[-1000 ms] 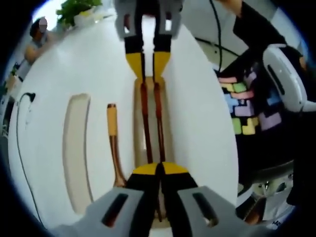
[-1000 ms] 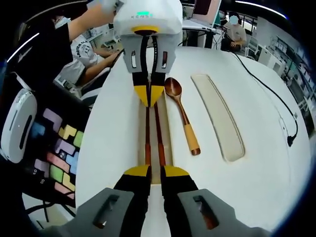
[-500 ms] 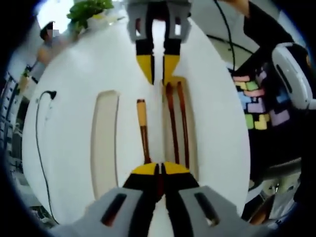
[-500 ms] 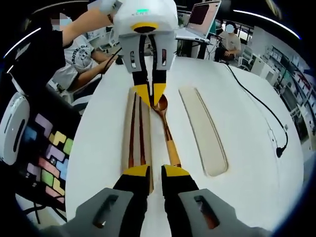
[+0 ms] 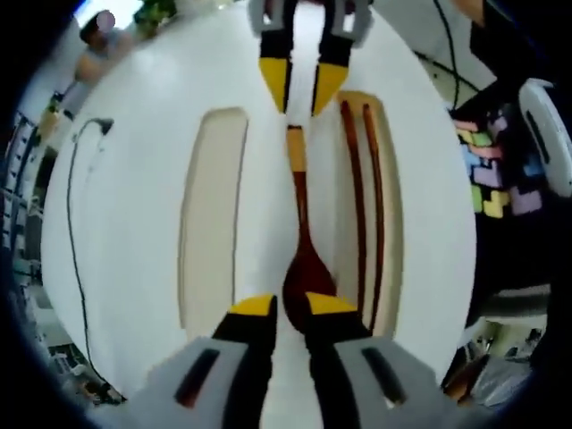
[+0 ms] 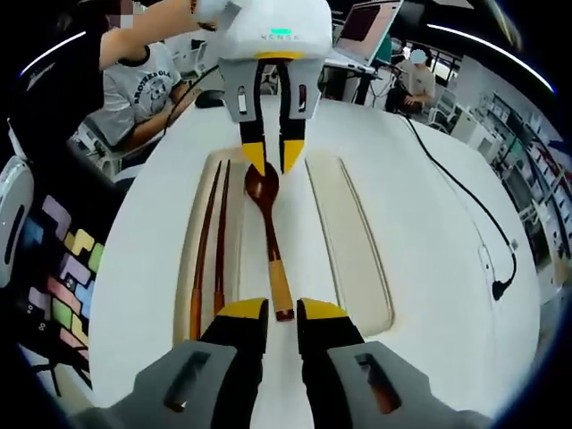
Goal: Arrange the utensils inside the cutlery case until each visible utensil rests in its matching compartment.
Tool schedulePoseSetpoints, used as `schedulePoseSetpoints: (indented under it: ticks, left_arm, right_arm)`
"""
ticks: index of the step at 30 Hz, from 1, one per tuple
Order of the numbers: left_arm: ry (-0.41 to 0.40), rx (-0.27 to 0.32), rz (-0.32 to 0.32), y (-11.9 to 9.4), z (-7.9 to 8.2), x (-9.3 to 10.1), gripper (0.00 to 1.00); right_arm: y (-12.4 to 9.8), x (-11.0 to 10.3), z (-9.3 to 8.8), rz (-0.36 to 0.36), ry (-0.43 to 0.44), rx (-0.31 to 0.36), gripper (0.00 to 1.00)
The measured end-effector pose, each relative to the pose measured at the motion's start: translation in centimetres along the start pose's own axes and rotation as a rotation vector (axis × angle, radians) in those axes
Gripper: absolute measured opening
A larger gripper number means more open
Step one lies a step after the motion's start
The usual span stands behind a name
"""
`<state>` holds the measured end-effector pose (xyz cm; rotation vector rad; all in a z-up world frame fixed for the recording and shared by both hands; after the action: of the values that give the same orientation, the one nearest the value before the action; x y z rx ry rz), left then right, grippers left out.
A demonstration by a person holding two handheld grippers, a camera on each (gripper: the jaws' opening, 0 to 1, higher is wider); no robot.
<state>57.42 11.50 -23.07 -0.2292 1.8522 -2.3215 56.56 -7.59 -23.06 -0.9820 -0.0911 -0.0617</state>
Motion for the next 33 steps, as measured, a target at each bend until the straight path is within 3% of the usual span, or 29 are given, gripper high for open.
schedulePoseSetpoints:
  ticks: [11, 13, 18, 24, 33]
  left_arm:
    - [-0.314, 0.000, -0.075, 0.4, -2.1, -0.8, 0.18]
    - [-0.370, 0.011, -0.070, 0.4, -2.5, -1.0, 0.18]
    - [-0.532, 0.050, -0.136, 0.6, -3.3, -0.6, 0.20]
    - [-0.655, 0.099, -0.169, 1.1, -3.8, 0.0, 0.18]
    - [-0.764, 0.157, -0.242, 1.4, -4.2, -0.1, 0.17]
  right_arm:
    - [1.0, 0.2, -0.5, 0.022, 0.001, -0.015, 0.14]
    - [1.3, 0.2, -0.5, 0.026, 0.001, -0.020, 0.14]
    - [1.9, 0.1, -0.6, 0.040, 0.003, -0.034, 0.14]
    - [2.2, 0.1, -0.7, 0.045, 0.021, -0.044, 0.11]
    - [2.6, 0.0, -1.0, 0.050, 0.040, -0.054, 0.11]
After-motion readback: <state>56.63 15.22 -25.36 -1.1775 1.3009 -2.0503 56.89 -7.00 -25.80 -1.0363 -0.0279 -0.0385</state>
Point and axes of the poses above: the point that each gripper's makers call its tool centre point, and the gripper's own axes: y roughly forward along the fingers, x roughly to its right, z roughly out of its top, the point moved 8 cm from there along -y, roughly backward along the fingers, and after that the axes turned 4 degrees about -y, right-handed, at the moved point
